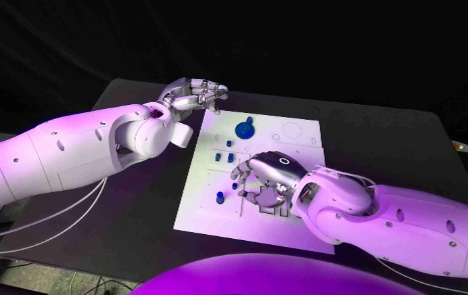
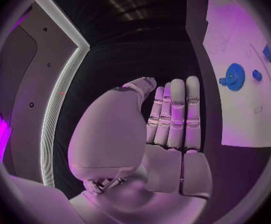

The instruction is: Assemble the parts on the task board

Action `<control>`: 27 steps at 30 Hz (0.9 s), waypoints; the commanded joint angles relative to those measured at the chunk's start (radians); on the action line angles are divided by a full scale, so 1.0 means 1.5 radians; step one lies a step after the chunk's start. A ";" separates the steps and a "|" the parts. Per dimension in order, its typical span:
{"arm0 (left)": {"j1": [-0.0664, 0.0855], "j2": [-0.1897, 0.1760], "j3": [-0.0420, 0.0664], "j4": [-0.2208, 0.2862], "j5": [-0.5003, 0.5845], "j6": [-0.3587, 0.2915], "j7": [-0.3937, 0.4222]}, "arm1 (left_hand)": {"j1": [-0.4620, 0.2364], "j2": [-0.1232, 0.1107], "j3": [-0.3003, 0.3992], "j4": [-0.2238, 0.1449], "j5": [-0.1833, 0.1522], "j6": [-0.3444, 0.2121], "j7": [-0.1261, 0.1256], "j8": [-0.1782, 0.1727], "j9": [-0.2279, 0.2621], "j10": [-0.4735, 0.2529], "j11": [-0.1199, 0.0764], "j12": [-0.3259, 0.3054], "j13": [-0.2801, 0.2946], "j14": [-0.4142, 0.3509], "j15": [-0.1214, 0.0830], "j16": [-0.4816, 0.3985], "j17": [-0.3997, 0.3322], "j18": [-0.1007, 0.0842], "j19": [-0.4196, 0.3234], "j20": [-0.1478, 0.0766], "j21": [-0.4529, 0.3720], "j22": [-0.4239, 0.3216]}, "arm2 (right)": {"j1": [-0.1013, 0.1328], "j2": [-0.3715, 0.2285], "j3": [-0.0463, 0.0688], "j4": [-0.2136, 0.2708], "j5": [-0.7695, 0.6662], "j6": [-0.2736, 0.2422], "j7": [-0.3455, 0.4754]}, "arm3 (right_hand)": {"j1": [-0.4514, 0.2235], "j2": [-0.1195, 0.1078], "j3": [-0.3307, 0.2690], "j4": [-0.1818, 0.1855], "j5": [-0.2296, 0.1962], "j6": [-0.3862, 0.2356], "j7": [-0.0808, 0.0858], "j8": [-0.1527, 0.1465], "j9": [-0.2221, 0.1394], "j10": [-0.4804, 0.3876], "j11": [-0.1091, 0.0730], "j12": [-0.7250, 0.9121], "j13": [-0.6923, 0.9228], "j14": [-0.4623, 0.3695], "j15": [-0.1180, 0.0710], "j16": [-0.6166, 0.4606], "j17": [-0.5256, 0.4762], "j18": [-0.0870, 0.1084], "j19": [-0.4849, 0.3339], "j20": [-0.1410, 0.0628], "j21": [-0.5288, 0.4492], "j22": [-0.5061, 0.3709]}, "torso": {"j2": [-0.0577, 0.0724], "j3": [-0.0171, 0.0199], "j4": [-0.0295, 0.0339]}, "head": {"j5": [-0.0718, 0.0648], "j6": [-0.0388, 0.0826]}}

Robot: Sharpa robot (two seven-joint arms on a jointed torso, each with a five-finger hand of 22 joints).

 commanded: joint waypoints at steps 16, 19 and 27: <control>0.000 -0.005 -0.002 0.002 -0.005 0.013 0.004 | -0.013 -0.006 -0.010 0.008 -0.001 -0.005 -0.007 -0.002 0.000 -0.007 -0.001 0.005 0.001 -0.007 -0.001 -0.003 -0.002 0.008 -0.002 0.003 -0.007 -0.003 | 0.055 -0.226 -0.001 0.050 0.327 0.025 -0.046 | -0.034 0.017 -0.128 0.070 0.026 0.015 -0.051 0.110 0.114 0.090 -0.056 0.539 0.523 0.035 -0.044 0.053 0.117 -0.027 0.080 -0.042 0.155 0.138 | -0.007 -0.0021 -0.0078 | -0.078 -0.001; 0.000 -0.005 -0.003 0.001 -0.006 0.013 0.005 | -0.018 -0.008 -0.014 0.012 -0.002 -0.008 -0.007 -0.003 0.000 -0.008 -0.001 0.005 0.001 -0.007 -0.001 -0.002 -0.002 0.008 -0.002 0.003 -0.010 -0.005 | 0.048 -0.245 -0.003 0.063 0.310 0.031 -0.078 | -0.034 0.016 -0.144 0.085 0.025 0.002 -0.051 0.123 0.138 0.103 -0.056 0.596 0.597 0.037 -0.044 0.060 0.134 -0.028 0.083 -0.042 0.162 0.143 | -0.007 -0.0027 -0.0085 | -0.086 0.000; -0.001 -0.004 -0.006 0.003 -0.007 0.013 0.005 | -0.020 -0.009 -0.015 0.014 -0.003 -0.008 -0.007 -0.003 0.000 -0.008 -0.001 0.006 0.001 -0.007 -0.001 -0.002 -0.002 0.008 -0.002 0.003 -0.011 -0.005 | 0.022 -0.269 -0.008 0.093 0.248 0.029 -0.161 | -0.049 0.009 -0.186 0.127 0.054 -0.018 -0.051 0.139 0.168 0.100 -0.055 0.613 0.631 0.038 -0.043 0.064 0.142 -0.029 0.085 -0.041 0.167 0.147 | -0.006 -0.0023 -0.0084 | -0.094 0.001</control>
